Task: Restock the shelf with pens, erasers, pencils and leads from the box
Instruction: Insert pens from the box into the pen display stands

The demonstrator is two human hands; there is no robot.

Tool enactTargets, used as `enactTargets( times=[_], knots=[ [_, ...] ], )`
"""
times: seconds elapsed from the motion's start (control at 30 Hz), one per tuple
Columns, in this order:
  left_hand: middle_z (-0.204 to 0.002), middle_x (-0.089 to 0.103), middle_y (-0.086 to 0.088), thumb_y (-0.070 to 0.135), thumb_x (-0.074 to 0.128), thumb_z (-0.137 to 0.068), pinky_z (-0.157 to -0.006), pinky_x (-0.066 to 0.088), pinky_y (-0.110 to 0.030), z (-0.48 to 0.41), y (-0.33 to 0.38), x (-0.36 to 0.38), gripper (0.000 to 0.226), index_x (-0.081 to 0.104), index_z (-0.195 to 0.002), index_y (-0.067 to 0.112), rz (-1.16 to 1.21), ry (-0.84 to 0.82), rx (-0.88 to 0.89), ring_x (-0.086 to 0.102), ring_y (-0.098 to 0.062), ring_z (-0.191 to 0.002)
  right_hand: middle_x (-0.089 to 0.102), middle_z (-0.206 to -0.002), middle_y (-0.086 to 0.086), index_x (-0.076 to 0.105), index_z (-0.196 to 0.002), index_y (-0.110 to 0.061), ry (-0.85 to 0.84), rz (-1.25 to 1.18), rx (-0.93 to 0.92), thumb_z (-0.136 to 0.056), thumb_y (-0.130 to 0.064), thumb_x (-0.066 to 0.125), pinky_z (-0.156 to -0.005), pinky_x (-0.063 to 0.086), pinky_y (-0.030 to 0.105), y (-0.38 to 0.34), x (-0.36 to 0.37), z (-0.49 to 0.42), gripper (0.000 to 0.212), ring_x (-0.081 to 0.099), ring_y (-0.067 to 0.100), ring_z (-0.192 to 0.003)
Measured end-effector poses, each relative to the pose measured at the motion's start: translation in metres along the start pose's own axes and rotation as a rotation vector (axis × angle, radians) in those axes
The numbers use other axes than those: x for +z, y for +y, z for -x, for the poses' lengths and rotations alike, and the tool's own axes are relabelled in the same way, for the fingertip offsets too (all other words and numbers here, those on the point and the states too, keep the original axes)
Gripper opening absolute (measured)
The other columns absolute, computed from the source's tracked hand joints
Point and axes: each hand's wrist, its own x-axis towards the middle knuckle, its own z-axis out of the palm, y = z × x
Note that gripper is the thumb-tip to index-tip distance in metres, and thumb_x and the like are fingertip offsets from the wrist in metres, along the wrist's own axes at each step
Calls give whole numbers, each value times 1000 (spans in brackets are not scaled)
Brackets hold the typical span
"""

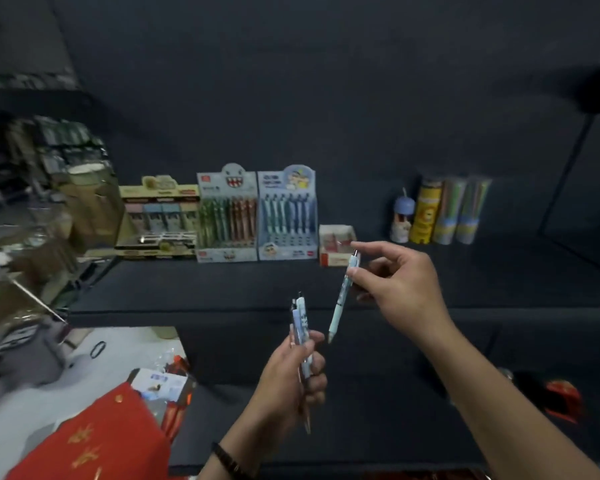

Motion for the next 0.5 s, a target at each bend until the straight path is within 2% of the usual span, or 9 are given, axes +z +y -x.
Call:
enactTargets(
  times=[0.07, 0.17, 0.3, 0.4, 0.5],
  knots=[
    [-70, 43, -5, 7, 37, -108, -49, 28, -25, -18, 18, -15, 27, 51, -132, 6, 65, 50, 26, 36, -15, -54, 76, -74, 4, 82, -110, -30, -15, -13, -48, -89, -9, 85, -70, 67, 44, 0, 19, -32, 30, 78, 26, -73],
    [-75, 49, -8, 1, 38, -108, -51, 34, -27, -39, 47, -31, 30, 49, -135, 3, 103, 86, 96, 40, -18, -58, 78, -78, 3, 80, -113, -33, -32, -1, -123, -91, -14, 83, -73, 67, 44, 0, 44, -78, 30, 79, 21, -74],
    [-82, 60, -12, 4, 45, -109, -57, 42, -28, -66, 84, -51, 22, 53, -130, 3, -20, 138, 186, 52, -19, -63, 76, -75, -7, 78, -118, -36, 9, 98, -233, -92, -21, 82, -75, 66, 39, 4, 78, -136, 30, 76, 10, -73],
    [-87, 65, -15, 6, 49, -109, -53, 41, -26, -91, 103, -69, 16, 56, -123, 3, -66, 166, 215, 51, -18, -60, 74, -72, -3, 77, -121, -33, 29, 131, -274, -94, -17, 79, -82, 63, 36, 12, 102, -173, 31, 74, 12, -71],
    [-95, 70, -16, 12, 53, -110, -52, 42, -28, -114, 118, -89, 24, 63, -130, 5, -116, 213, 234, 52, -19, -60, 72, -74, -6, 75, -124, -30, 65, 215, -321, -96, -19, 76, -85, 57, 23, 22, 126, -201, 30, 70, 7, -75]
  ],
)
